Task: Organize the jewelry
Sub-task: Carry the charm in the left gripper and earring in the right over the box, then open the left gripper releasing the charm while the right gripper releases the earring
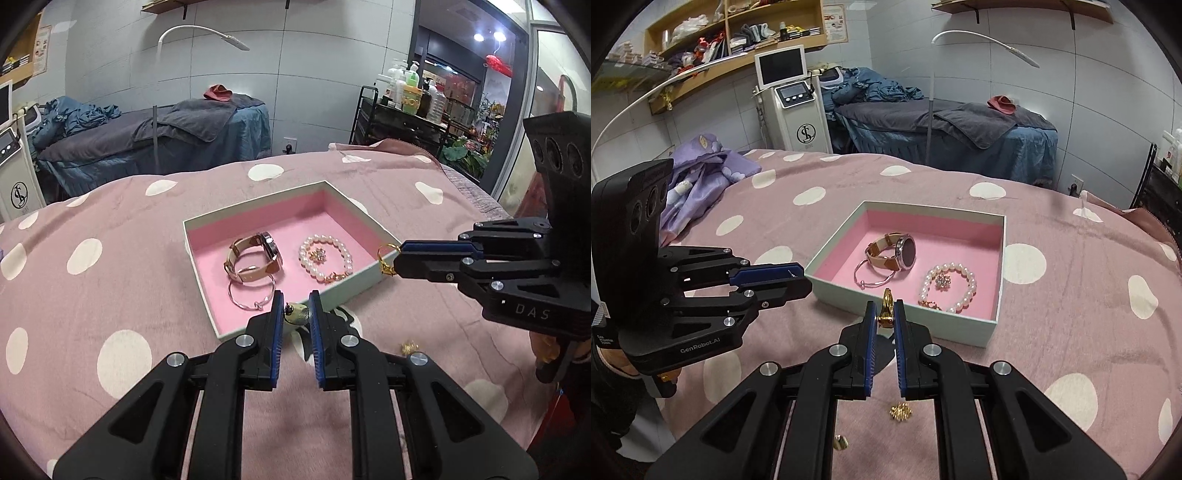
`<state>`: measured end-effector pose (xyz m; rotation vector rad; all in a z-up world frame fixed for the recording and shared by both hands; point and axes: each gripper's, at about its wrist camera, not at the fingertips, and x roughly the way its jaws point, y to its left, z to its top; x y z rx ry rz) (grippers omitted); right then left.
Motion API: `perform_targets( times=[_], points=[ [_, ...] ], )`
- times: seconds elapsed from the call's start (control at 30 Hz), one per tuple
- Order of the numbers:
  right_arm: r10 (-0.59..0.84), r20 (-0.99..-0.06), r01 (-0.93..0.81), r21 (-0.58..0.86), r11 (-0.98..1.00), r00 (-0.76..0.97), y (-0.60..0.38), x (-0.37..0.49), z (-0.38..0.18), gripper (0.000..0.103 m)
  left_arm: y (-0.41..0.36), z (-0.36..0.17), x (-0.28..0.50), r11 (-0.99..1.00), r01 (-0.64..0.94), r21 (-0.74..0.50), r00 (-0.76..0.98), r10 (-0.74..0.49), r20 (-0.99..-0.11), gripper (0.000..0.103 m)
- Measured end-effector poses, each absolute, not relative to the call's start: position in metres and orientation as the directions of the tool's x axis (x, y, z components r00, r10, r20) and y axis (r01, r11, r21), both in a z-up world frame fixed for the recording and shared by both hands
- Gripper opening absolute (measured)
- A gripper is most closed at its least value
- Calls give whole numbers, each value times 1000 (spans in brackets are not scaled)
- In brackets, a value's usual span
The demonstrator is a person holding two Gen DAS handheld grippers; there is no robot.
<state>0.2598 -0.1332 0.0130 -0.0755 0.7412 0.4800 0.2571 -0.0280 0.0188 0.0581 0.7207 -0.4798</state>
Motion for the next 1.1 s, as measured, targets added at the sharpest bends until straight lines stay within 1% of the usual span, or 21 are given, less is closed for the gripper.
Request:
perform_targets(
  times=[0.1, 0.23, 0.37, 0.53, 0.87, 1.1],
  points=[
    [393, -677, -423, 132, 897, 622, -133, 282, 12, 9, -32, 21, 281, 873, 463, -153, 604, -437, -667, 14],
    [407, -706, -393, 195, 899, 580, -133, 309, 3, 9, -43, 11, 308, 869, 469, -158, 542, -425, -725, 14],
    [375, -742, -367, 186, 912, 556, -129, 328, -9, 9, -43, -4, 332, 867, 449, -217, 472, -436, -766, 14],
    [344, -780, -341, 178, 923, 523, -125, 344, -27, 9, -46, -19, 344, 880, 430, -202, 446, -401, -800, 14],
    [277, -805, -341, 100, 935, 524, -117, 347, -40, 9, -49, -30, 348, 884, 432, -180, 443, -382, -811, 14],
    [258, -794, -351, 60, 934, 550, -117, 344, -39, 10, -51, -30, 347, 885, 440, -149, 463, -366, -807, 15]
  ],
)
